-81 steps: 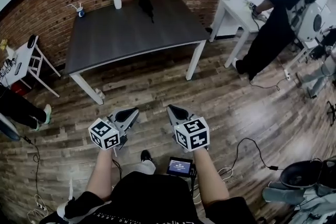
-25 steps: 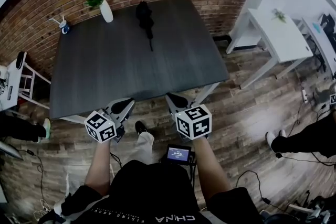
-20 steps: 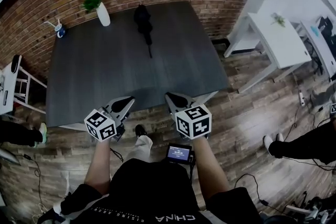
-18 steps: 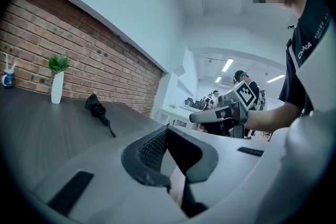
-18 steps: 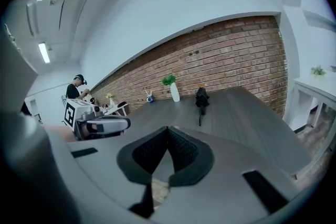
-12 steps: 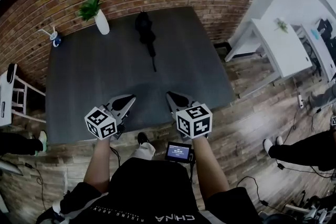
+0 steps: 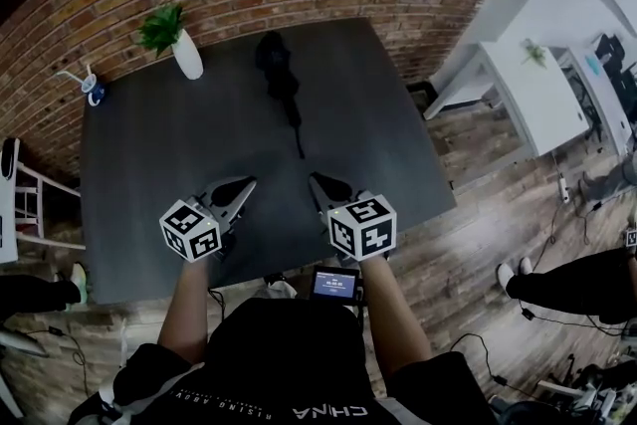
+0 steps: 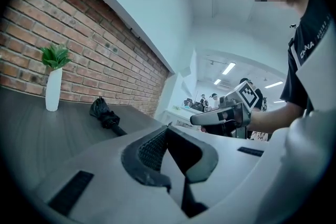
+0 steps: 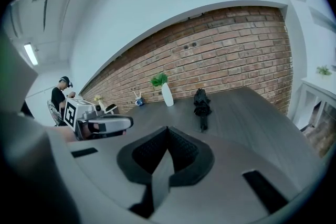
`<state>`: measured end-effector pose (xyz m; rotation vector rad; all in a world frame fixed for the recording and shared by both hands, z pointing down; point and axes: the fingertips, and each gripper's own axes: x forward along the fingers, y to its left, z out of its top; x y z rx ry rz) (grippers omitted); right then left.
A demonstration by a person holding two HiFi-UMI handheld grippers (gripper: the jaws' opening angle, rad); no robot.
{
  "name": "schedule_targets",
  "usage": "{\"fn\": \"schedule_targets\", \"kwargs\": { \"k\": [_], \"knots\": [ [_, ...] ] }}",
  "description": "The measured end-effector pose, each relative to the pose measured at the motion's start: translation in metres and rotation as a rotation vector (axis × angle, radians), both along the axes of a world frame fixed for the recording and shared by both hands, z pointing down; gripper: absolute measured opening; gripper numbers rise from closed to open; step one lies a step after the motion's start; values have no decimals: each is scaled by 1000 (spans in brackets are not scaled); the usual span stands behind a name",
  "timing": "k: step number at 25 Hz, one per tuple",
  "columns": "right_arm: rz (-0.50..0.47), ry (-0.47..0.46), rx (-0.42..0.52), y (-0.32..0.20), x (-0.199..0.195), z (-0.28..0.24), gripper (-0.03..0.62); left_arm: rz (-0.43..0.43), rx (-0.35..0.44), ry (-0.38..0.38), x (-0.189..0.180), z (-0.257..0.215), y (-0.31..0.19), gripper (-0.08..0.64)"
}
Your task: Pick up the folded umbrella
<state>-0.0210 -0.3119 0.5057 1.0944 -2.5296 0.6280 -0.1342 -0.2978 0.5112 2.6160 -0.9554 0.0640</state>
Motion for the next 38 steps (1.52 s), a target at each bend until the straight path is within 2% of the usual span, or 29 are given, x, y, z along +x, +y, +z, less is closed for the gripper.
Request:
{"fn": "schedule_targets", "kwargs": {
  "k": [6, 17, 24, 29, 34, 38],
  "knots": [
    [-17, 10, -21, -27, 1, 9, 6, -11, -28, -7, 3, 10, -23, 3],
    [-133, 1, -7, -95, 18, -3, 6, -136, -39, -27, 24, 7, -74, 3],
    [-200, -13, -28, -119, 26, -4, 6, -197, -50, -57, 35, 5, -87, 3],
    [-216, -19, -41, -120, 20, 0, 7, -203, -64, -70, 34, 10, -83, 3],
    [-216, -33, -36, -120, 14, -2, 6, -202, -51, -35, 28, 6, -83, 3],
    [-208, -45, -34, -124, 15, -7, 6, -194, -43, -38, 29, 3, -86, 3]
  ]
}}
